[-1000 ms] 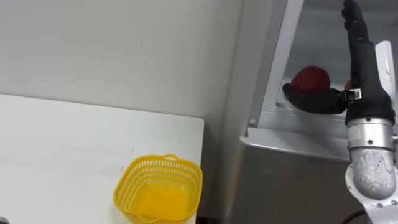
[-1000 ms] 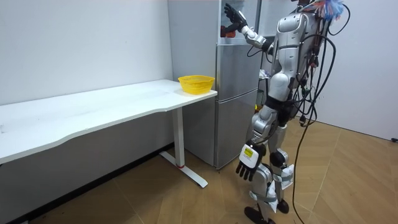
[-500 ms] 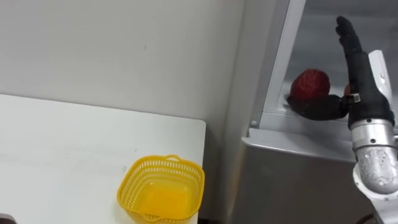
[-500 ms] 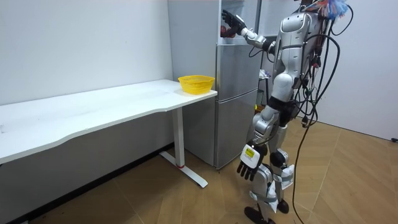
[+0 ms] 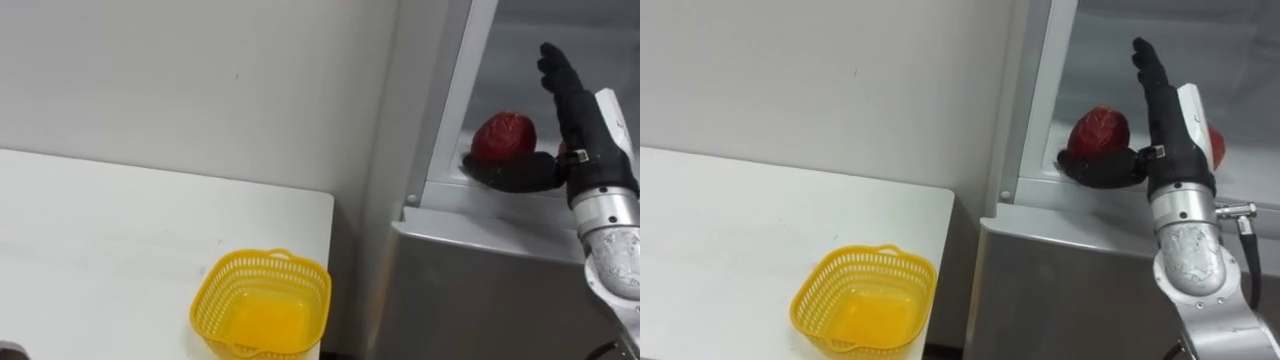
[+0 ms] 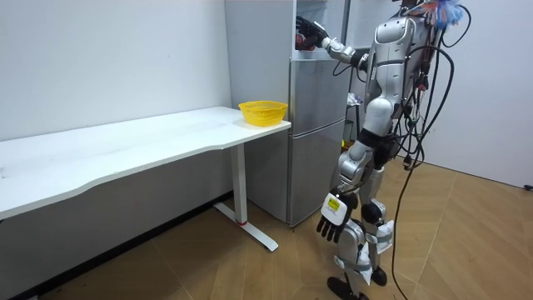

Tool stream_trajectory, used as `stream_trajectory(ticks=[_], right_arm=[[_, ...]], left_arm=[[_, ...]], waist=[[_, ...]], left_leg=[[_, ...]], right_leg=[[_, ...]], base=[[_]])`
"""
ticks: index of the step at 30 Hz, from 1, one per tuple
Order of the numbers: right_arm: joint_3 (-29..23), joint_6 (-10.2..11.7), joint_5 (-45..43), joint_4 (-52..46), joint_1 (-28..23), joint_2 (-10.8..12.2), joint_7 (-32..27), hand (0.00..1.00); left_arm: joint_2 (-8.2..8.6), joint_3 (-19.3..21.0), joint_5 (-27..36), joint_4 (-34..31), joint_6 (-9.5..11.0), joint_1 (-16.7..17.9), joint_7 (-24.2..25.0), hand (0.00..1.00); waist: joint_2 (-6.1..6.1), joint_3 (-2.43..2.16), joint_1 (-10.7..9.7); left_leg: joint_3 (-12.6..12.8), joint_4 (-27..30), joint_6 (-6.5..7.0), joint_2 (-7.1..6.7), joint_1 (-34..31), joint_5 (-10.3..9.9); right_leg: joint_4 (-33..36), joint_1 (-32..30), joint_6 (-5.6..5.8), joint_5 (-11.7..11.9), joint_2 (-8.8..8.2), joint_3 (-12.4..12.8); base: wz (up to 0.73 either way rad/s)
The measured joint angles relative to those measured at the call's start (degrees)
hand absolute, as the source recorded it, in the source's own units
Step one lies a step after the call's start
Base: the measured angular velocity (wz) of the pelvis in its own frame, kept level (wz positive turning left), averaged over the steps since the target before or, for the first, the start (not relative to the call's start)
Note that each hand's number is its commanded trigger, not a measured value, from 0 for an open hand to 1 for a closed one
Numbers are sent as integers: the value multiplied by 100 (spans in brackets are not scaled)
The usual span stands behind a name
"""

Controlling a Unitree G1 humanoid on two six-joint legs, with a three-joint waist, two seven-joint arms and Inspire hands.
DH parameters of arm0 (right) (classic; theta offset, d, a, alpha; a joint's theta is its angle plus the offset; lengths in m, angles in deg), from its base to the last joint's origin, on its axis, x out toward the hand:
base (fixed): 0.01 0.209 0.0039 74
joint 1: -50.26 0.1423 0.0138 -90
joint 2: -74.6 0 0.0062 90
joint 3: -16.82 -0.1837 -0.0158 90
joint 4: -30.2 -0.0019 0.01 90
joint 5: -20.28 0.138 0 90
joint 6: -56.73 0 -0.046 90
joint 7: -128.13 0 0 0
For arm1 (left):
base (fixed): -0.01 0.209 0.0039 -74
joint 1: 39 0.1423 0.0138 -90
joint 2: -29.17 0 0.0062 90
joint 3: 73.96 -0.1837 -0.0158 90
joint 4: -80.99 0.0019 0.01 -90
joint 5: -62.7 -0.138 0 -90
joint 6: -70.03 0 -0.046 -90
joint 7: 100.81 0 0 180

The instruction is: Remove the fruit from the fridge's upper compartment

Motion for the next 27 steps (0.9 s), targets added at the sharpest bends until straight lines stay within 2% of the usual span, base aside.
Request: stream_trajectory(ticks=[4,8,13,15,19,23,27], right_arm=[[1,-41,16,16,3,-8,12,0],[39,-115,72,209,232,-10,248,0],[32,-178,133,209,255,-47,522,0],[32,-282,183,212,326,-51,673,0],[33,-296,276,222,362,-52,872,0],[35,-316,684,387,487,-55,1023,0],[38,-410,1000,520,579,-170,1159,0]], left_arm=[[0,0,0,-41,-59,6,6,0],[-1,-1,0,-82,-65,43,8,0],[9,-1,-112,-188,-85,101,28,0],[8,-1,-122,-188,-119,101,91,0],[8,-3,-129,-194,-177,98,141,0],[6,-3,-120,-194,-187,92,138,0],[3,-1,-121,-194,-199,69,126,0]], waist=[[-17,0,21],[-24,4,-17],[-52,2,-22],[-52,3,-34],[-66,5,-33],[-90,13,-41],[-98,14,-30]], left_leg=[[0,2,1,-1,-11,1],[3,-2,0,-3,-16,2],[1,0,0,-5,-22,2],[1,1,0,-6,-21,2],[0,4,-1,-6,-19,3],[-1,8,-1,-2,-18,3],[0,9,0,0,-18,3]], right_leg=[[1,2,0,0,-1,4],[1,-2,0,0,3,6],[1,-2,0,0,9,5],[1,-2,0,0,8,6],[0,0,0,0,7,5],[-1,2,0,0,3,8],[0,2,0,0,-4,9]], base=[[0],[0],[0],[0],[0],[0],[0]])
